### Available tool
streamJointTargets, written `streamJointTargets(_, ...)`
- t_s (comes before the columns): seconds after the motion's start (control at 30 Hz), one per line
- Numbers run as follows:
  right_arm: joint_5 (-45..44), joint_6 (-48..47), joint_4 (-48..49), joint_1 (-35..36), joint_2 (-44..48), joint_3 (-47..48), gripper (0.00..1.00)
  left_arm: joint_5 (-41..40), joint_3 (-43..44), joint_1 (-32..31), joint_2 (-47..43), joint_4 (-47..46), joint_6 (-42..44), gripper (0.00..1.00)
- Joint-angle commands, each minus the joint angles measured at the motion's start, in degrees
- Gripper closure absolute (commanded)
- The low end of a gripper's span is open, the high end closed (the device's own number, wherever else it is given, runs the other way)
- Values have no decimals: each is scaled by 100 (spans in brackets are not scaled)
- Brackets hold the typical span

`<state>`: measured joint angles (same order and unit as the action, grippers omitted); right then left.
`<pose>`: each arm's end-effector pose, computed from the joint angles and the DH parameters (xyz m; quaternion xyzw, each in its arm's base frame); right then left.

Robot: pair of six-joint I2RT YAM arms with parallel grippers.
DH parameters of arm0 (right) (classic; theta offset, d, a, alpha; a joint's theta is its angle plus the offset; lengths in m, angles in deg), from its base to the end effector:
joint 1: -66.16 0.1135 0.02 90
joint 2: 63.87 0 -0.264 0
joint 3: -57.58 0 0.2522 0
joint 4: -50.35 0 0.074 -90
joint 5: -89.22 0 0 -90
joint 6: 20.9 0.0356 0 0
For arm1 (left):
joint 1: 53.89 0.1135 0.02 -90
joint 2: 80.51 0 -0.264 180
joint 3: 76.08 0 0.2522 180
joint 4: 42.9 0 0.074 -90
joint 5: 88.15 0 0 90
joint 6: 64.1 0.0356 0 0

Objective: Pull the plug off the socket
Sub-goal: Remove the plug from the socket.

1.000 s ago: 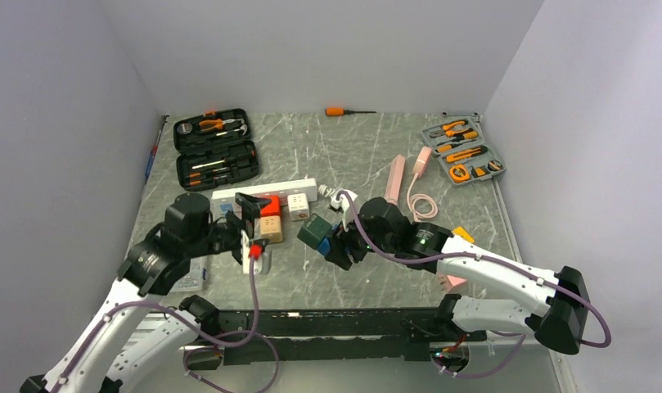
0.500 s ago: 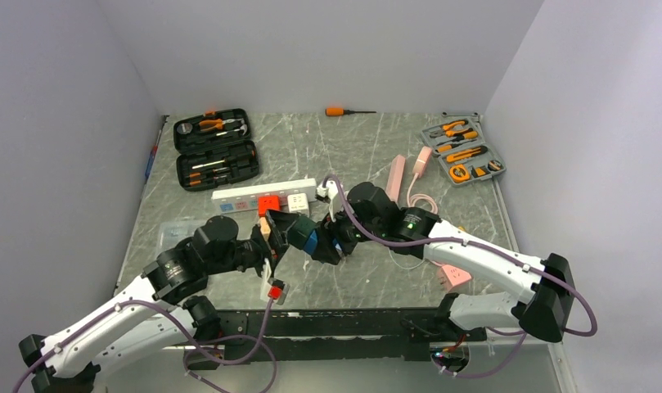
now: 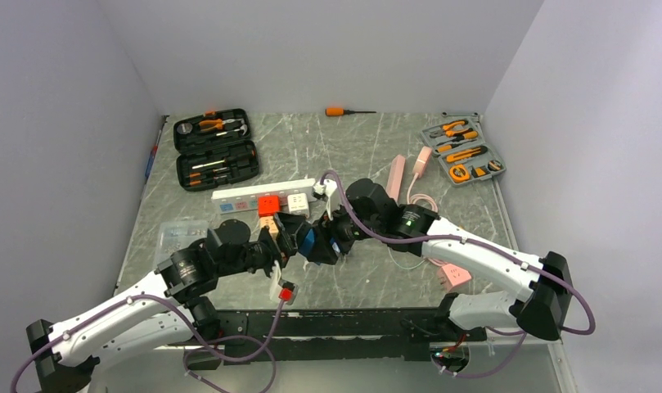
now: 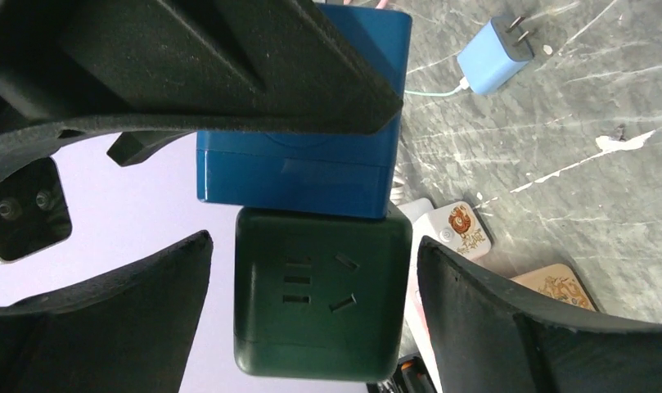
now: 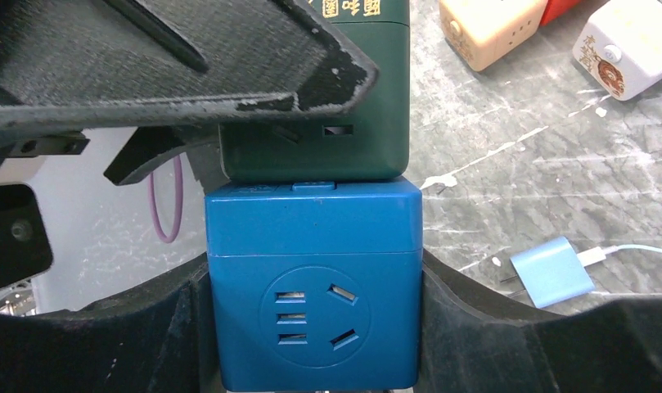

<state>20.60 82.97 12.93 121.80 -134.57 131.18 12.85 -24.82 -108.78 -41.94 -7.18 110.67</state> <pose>0.1433 0.2326 0.3147 -0.3907 0.7818 0.3956 0.2822 0.0864 -0.1347 0.2909 0.7975 0.2366 0.0643 0.5512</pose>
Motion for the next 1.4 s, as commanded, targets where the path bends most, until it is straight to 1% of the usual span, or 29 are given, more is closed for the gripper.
streamJointTargets(0.0, 275, 111, 600, -14, -1, 362, 100, -210, 105, -106, 122, -321, -31, 9)
streamJointTargets(0.03, 290, 116, 627, -13, -17, 373, 100, -248, 127, -135, 166, -316, -48, 15)
streamJointTargets(0.2, 324, 100, 661, -9, -177, 484, 100, -314, 105, -337, 213, -310, 104, 33)
streamJointTargets(0.3, 324, 62, 640, -29, -261, 602, 100, -336, 108, -443, 230, -234, 58, 48)
streamJointTargets(0.33, 308, 51, 628, -31, -272, 623, 100, -336, 104, -472, 230, -208, 61, 55)
streamJointTargets(0.37, 302, 45, 624, -47, -278, 644, 100, -342, 89, -503, 220, -205, 84, 63)
streamJointTargets(0.47, 320, 58, 640, -116, -262, 621, 100, -473, 12, -557, 227, -304, 90, 96)
streamJointTargets(0.5, 334, 75, 654, -141, -236, 590, 100, -536, -10, -557, 236, -332, 82, 100)
streamJointTargets(0.8, 485, 180, 388, -167, 94, 33, 100, -1076, -235, -543, 222, -367, 297, 100)
streamJointTargets(1.03, 728, 342, -106, -163, 404, -313, 100, -1083, -368, -329, 321, -436, 374, 100)
streamJointTargets(1.13, 720, 408, -238, -163, 685, -466, 100, -1083, -432, -186, 312, -390, 464, 100)
streamJointTargets(1.2, 730, 447, -337, -149, 821, -542, 100, -1083, -508, -104, 258, -337, 580, 100)
streamJointTargets(1.3, 757, 482, -531, -155, 963, -622, 100, -1072, -713, -28, 104, -226, 973, 100)
streamJointTargets(1.37, 781, 497, -664, -161, 1038, -654, 100, -1049, -800, 27, 44, -247, 1003, 100)
